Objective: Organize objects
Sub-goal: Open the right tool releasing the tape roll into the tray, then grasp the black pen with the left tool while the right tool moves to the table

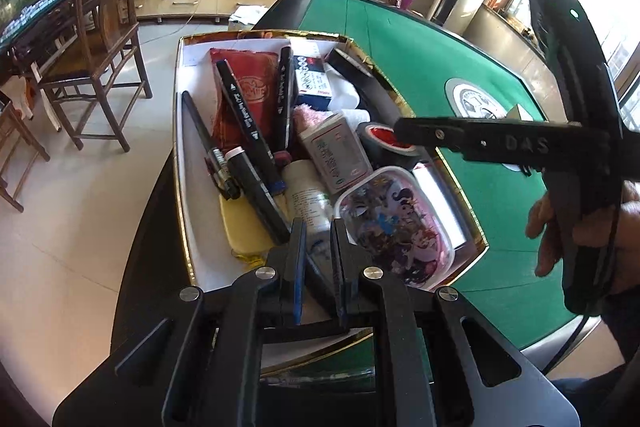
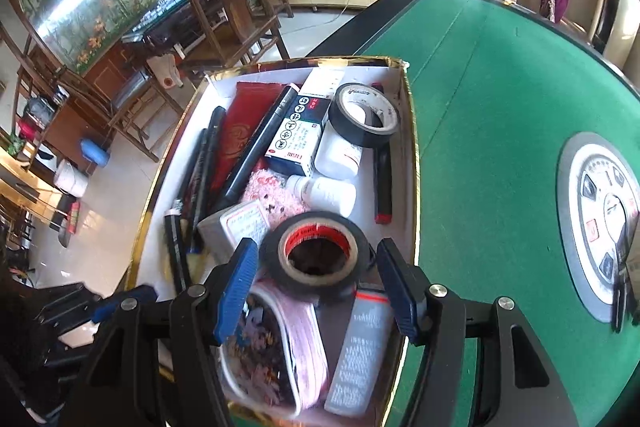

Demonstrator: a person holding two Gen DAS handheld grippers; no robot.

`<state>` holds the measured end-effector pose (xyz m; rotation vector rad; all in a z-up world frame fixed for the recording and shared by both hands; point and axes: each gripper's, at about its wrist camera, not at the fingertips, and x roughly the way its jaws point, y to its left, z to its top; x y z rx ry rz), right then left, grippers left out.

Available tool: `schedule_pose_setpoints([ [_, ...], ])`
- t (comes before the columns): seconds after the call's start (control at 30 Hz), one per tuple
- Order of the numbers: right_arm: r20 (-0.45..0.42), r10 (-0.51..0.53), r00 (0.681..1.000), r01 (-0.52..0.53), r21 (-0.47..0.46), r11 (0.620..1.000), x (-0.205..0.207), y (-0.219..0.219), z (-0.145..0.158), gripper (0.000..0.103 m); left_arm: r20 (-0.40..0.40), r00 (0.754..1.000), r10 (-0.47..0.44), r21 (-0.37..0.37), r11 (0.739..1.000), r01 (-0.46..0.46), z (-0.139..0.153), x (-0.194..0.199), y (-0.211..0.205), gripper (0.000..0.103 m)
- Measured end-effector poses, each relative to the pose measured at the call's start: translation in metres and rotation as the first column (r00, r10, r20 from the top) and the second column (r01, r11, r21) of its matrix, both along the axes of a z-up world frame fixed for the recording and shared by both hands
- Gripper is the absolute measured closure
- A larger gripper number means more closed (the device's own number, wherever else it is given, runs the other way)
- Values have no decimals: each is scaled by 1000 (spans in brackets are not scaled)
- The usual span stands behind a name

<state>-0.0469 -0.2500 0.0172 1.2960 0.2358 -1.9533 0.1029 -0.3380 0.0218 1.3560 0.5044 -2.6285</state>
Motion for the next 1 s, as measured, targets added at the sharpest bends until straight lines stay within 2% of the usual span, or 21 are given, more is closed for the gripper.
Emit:
schedule_pose_setpoints([
  [0.2, 48, -81, 996, 84, -63, 994, 5, 61, 4, 41, -15, 997, -71, 11, 997, 71, 12, -16, 31, 93],
  [0.37, 79, -227, 971, 233, -85, 969, 3, 139, 4, 41, -12, 985, -173, 24, 985, 173, 18, -40, 79, 93],
  [0.6, 86, -449, 890, 454, -56, 889, 1, 263, -3, 41, 16, 949, -315, 104, 944, 312, 14, -94, 167, 93],
  [0.7, 93, -520, 849, 526, -54, 849, 3, 311, -5, 41, 45, 936, -350, 187, 923, 336, 9, -130, 206, 93],
  [0.83, 94, -574, 813, 580, -50, 813, 8, 365, -5, 41, 85, 933, -349, 240, 916, 320, -2, -183, 251, 93],
  [0.93, 86, -593, 801, 597, -48, 800, 12, 400, -5, 41, 136, 943, -303, 278, 925, 257, -16, -222, 271, 93],
  [1.0, 84, -600, 796, 604, -47, 795, 14, 418, -6, 41, 191, 950, -248, 269, 944, 192, -25, -244, 282, 93],
])
